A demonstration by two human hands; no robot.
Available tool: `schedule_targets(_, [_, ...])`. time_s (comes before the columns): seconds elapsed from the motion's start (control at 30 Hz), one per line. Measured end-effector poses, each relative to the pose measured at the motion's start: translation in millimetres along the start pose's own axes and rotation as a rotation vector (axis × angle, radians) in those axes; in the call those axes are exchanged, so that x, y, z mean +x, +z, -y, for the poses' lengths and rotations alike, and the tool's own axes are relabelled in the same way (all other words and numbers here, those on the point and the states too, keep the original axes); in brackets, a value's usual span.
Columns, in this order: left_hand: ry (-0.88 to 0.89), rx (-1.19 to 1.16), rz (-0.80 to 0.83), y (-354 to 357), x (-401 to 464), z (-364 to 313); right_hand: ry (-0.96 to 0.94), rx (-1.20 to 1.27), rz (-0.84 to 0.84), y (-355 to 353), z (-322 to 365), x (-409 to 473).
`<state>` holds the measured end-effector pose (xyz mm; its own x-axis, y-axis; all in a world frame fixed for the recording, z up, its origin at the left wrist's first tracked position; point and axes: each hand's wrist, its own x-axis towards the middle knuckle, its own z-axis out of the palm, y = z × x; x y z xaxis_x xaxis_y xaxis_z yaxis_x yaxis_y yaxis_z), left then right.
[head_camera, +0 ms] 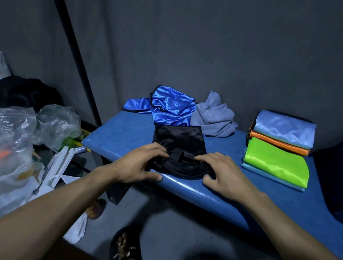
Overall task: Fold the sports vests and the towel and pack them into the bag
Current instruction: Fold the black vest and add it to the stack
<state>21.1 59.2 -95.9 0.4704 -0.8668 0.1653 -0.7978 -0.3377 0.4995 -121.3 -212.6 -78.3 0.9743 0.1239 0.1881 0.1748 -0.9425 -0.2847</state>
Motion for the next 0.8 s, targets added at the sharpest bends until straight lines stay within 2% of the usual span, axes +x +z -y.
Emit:
schedule_targets(0.07, [-0.031, -0.075, -0.057, 2, 2, 0, 0.098, 0.166, -0.024, -2, 5, 0])
schedule_targets(0.13, [-0.085, -0.218, -0.075, -1, 2, -7, 0.193, 0.404, 0.021, -12, 9, -1])
schedule_targets(0.2, [-0.128, -0.463, -0.028, -6, 1, -20, 0.284, 0.635, 0.067, -28, 12, -4])
schedule_targets(0.27, [-0.172, -0.654, 0.049, -6, 1, -31, 0.371, 0.692, 0.046, -38, 14, -4])
schedule_targets(0.33, [-0.238, -0.717, 0.045, -2, 3, -35, 0.435, 0.627, 0.010, -37, 16, 0])
schedule_targets(0.43, [-0.403, -0.679, -0.013, 4, 14, -37, 0.533, 0.566, -0.013, -27, 17, 11])
schedule_targets(0.6, [-0.639, -0.554, -0.057, 4, 32, -38, 0.540, 0.320, -0.041, -10, 13, 22])
schedule_targets(0.7, [-0.684, -0.467, -0.066, -1, 41, -42, 0.472, 0.147, -0.065, 2, 7, 24])
schedule_targets(0.8, [-0.677, -0.516, -0.066, -6, 44, -40, 0.447, -0.087, -0.071, 5, 6, 27])
